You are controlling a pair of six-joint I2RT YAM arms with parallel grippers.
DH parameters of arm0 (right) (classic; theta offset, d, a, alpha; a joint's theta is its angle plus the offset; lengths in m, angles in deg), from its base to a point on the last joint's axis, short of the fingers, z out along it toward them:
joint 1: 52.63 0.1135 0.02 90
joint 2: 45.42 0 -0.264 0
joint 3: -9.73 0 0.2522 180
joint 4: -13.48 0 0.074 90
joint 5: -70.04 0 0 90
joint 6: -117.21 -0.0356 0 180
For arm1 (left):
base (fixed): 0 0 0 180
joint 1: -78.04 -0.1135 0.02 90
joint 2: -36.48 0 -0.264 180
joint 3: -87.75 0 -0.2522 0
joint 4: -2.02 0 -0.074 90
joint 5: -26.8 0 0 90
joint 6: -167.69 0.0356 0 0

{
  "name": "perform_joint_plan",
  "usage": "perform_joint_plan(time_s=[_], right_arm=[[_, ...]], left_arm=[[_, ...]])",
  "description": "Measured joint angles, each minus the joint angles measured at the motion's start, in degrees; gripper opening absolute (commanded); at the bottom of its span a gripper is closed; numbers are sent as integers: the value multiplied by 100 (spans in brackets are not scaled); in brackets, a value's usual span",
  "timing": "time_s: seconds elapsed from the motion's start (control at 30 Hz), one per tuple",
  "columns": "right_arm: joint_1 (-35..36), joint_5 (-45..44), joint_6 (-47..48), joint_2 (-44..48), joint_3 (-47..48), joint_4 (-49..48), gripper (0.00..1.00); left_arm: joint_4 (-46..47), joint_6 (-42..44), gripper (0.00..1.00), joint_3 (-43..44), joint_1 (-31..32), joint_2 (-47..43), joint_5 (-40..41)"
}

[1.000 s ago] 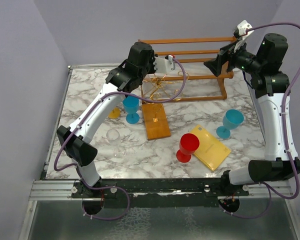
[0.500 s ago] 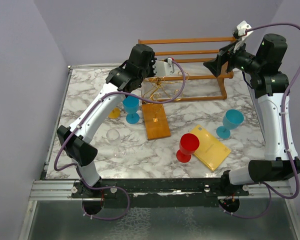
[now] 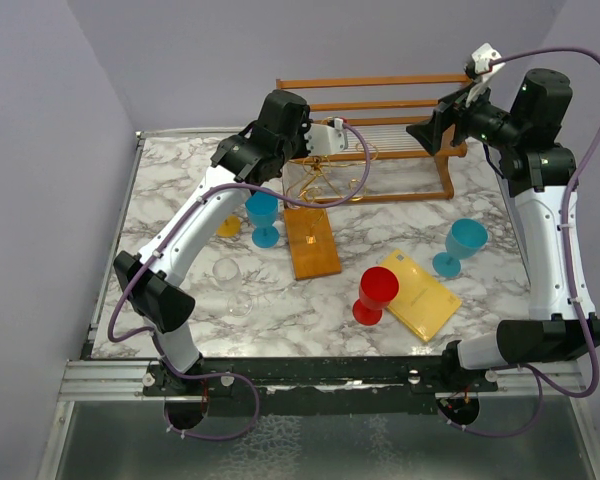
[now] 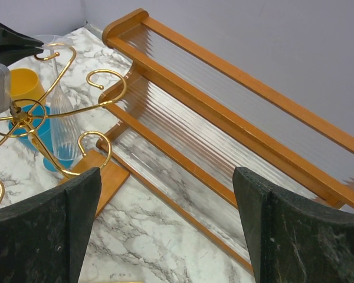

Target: Place the wine glass upside down on the wine glass rack

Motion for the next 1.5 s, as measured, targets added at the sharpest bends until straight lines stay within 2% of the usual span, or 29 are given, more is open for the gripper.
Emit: perform_joint_plan(time_s=[0.67, 1.2, 1.5], right_arm=[[0, -352, 197, 0, -319, -149, 93], [0, -472, 262, 2, -409, -264, 93], [0, -518, 289, 11, -446, -275, 93]], left_arm=[[-22, -87, 21, 0, 138, -197, 7], [-131, -92, 26, -173, 197, -214, 15], [-216, -195, 40, -173, 205, -348, 9]])
